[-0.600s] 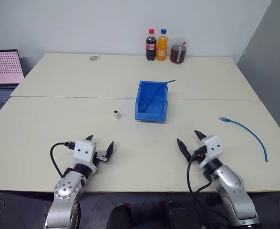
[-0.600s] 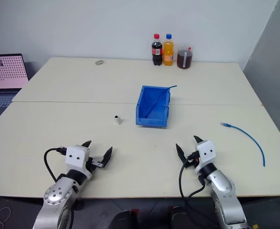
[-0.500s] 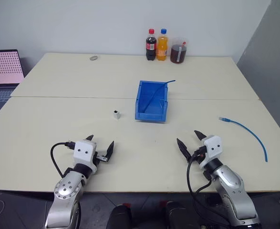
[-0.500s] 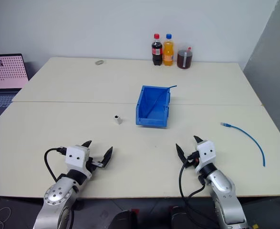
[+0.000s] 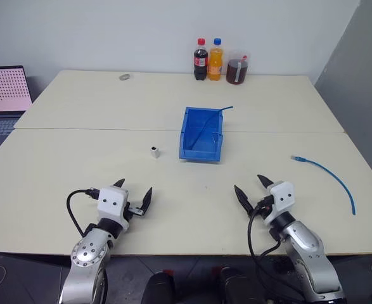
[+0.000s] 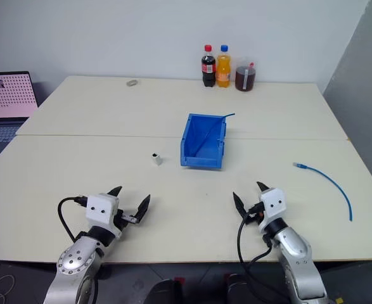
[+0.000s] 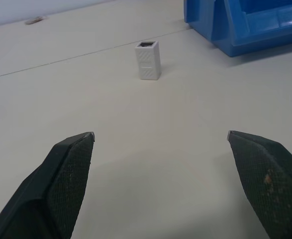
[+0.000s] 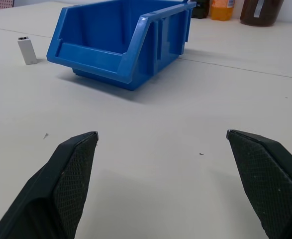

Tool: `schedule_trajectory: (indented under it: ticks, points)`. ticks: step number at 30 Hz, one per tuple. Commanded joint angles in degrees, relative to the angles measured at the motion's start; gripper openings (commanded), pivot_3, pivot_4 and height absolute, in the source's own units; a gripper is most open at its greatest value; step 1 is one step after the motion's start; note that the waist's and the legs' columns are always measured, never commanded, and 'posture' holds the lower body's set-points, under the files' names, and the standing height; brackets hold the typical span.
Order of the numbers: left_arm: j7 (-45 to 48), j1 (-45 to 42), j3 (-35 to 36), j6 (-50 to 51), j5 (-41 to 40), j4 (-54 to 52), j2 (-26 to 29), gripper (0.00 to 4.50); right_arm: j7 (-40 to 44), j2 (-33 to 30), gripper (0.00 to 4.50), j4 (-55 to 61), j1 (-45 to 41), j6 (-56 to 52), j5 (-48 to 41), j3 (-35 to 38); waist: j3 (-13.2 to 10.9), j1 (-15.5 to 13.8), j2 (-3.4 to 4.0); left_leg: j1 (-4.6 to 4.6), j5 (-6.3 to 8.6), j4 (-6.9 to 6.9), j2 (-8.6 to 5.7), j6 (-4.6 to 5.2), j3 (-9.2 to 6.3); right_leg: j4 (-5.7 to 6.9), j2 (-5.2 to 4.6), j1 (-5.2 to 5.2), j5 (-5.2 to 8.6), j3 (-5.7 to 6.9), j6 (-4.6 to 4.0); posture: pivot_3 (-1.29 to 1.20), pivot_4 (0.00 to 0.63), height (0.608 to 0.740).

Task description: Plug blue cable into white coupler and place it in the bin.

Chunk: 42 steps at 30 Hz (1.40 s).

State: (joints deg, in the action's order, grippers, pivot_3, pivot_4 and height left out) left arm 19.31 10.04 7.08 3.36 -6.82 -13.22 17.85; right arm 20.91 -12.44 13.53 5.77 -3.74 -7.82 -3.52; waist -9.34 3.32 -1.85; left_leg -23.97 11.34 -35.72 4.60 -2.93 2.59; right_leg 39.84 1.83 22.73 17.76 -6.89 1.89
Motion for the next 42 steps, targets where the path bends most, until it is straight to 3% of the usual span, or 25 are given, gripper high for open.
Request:
schedule_trajectory:
  ticks: [1, 7, 15, 20, 27, 31, 36, 39, 42]
  points:
    - [1.03, 0.19, 0.71, -0.51, -1.69, -2.31, 0.37, 4.50, -0.09, 0.13, 4.39, 1.25, 0.09, 2.27, 0.08, 0.27, 0.00, 0.00, 0.00, 0.00, 0.00, 0.00, 0.00, 0.00, 0.01, 0.00, 0.00, 0.00, 0.01, 0.00, -0.02, 0.00, 0.150, 0.740]
    - [2.77, 0.49, 1.26, 0.84, -3.81, -2.50, 0.91, 4.50, -0.25, 0.25, 4.39, 0.66, 0.40, 2.97, 0.01, 0.40, 0.00, 0.00, 0.00, 0.00, 0.00, 0.00, 0.00, 0.00, 0.00, 0.00, 0.00, 0.00, 0.06, -0.01, -0.10, 0.00, 0.150, 0.740]
    - [13.13, -1.93, -1.86, 3.87, -10.99, -5.57, 5.32, 4.50, -1.41, 0.01, 4.39, 0.99, 0.98, 3.83, 0.13, 2.09, -0.01, 0.01, -0.02, 0.00, 0.00, 0.00, 0.01, 0.00, -0.02, 0.00, 0.00, 0.01, 0.10, 0.00, -0.18, 0.00, 0.150, 0.740]
    - [20.99, -10.85, -8.86, 9.64, -13.22, -6.97, 8.48, 4.50, -4.10, -0.98, 4.39, 6.72, 4.09, 1.85, -0.87, 6.87, -0.03, -0.35, -0.05, -0.02, 0.00, -0.03, -0.06, 0.00, -0.09, -0.01, -0.04, -0.04, 0.11, 0.06, -0.19, 0.00, 0.150, 0.740]
    - [29.53, -25.46, -17.42, 16.20, -14.53, -3.74, 8.61, 4.50, -6.14, -4.93, 4.39, 13.82, 6.98, -7.26, -5.55, 18.50, -0.06, -0.14, -0.03, -0.02, 0.00, -0.03, -0.07, 0.00, -0.14, -0.10, 0.01, -0.14, -0.09, 0.19, 0.16, 0.00, 0.150, 0.740]
    - [31.81, -30.55, -21.68, 19.12, -13.77, -2.19, 7.53, 4.50, -5.98, -10.27, 4.39, 11.72, 3.63, -15.00, -8.52, 25.35, -0.09, 0.25, 0.03, 0.01, 0.00, -0.03, -0.09, 0.00, -0.20, -0.10, 0.07, -0.18, -0.10, 0.17, 0.18, 0.00, 0.150, 0.740]
    - [35.48, -34.44, -26.16, 19.94, -12.43, -1.03, 7.31, 4.50, 2.79, -22.80, 4.39, -1.39, -4.75, -24.94, -15.44, 31.52, -0.15, 0.25, 0.06, 0.06, 0.00, -0.07, -0.13, 0.01, -0.24, -0.16, 0.07, -0.30, -0.14, 0.16, 0.25, 0.00, 0.150, 0.740]
    - [36.51, -35.74, -27.35, 19.03, -11.72, 0.28, 6.68, 4.50, 10.49, -32.16, 4.39, -16.97, -12.46, -26.90, -14.57, 29.33, -0.20, 0.14, 0.12, 0.10, 0.01, -0.11, -0.16, 0.06, -0.23, -0.43, 0.06, -0.46, -0.22, 0.14, 0.37, 0.00, 0.150, 0.740]
    - [36.87, -36.14, -27.70, 18.72, -11.37, 0.68, 6.07, 4.50, 16.36, -36.67, 4.39, -28.49, -18.61, -26.27, -12.70, 25.51, -0.22, 0.12, 0.13, 0.08, 0.05, -0.11, -0.16, 0.12, -0.23, -0.52, 0.08, -0.46, -0.23, 0.12, 0.37, 0.00, 0.150, 0.740]
